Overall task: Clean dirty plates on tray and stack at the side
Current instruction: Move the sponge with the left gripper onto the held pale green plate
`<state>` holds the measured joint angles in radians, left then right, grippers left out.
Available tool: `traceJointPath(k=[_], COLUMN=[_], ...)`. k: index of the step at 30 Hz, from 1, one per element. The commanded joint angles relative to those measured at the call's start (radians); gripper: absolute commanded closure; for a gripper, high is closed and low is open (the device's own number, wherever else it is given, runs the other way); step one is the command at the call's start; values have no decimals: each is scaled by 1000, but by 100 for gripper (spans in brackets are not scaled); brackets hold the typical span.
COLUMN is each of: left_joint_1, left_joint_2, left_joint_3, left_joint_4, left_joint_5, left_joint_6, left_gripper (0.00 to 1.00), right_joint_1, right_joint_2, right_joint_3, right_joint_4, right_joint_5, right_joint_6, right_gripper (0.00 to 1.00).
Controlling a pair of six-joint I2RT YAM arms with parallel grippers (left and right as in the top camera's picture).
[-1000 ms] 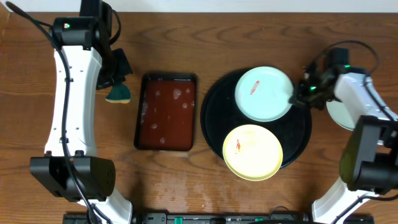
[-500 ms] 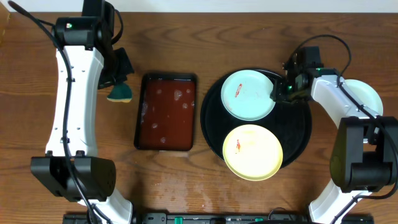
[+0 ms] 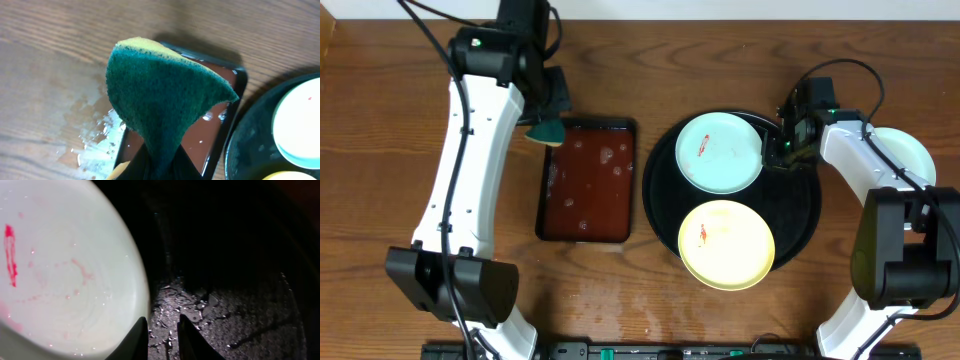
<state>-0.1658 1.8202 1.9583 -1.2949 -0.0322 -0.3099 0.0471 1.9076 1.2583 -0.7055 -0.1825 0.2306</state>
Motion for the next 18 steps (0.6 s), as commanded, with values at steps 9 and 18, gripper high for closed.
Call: traceJointPath(k=[9, 18], left_joint_1=[-120, -196], left_joint_2=[15, 63], left_joint_3=[-31, -31], left_joint_4=[109, 164], left_joint_5=[-5, -5], left_joint_6=[26, 29], left_gripper=[92, 92], right_joint_1=[34, 44], right_joint_2=[-6, -6], right_joint_3=[-18, -18], right_joint_4=[5, 26], right_joint_5=[33, 17], right_joint_6=[24, 27], right_gripper=[80, 80])
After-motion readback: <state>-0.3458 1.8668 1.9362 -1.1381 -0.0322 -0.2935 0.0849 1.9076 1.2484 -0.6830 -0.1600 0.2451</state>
